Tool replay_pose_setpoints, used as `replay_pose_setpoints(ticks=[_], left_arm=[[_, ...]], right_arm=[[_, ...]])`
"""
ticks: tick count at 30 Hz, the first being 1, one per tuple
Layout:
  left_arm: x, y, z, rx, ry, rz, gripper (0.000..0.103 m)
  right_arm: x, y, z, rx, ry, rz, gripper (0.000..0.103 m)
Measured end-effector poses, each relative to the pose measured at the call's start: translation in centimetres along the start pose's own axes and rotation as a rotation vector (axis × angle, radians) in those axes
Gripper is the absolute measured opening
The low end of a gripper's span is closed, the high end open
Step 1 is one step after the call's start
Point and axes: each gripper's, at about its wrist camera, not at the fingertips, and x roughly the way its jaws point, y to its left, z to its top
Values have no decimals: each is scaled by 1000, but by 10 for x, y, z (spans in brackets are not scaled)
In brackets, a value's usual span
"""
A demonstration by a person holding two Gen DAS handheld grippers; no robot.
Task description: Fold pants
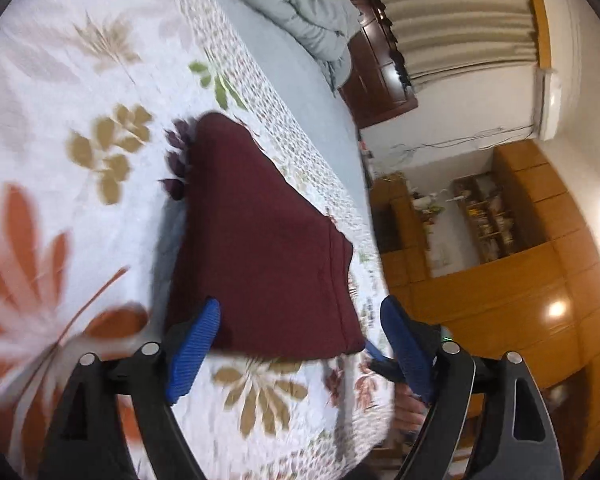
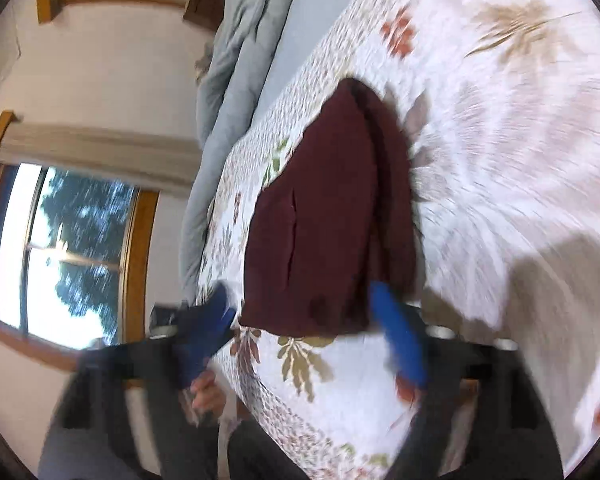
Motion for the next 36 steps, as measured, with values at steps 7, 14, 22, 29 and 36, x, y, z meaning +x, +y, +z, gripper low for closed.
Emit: replay_pose_setpoints(ticks=[7,14,22,29,36], left_arm=[[-87,-110,-107,438,-127,463,84],[-151,-184,-214,565,-245,622,84],[-193,-233,-284,623,-311,704,84],[-212,-265,-323,634,-324,679,85],[-212,-288,-341,699,-349,670,85]], right_arm=[[-69,68,-110,-133,-95,-188,96],[-119,134,-249,-410,-288,-545,100],[-135,199,-342,-602,-387,-675,100],[-158,245,-379,-683,-425,-672,100],[-171,256,-390,-696,-439,-699,100]])
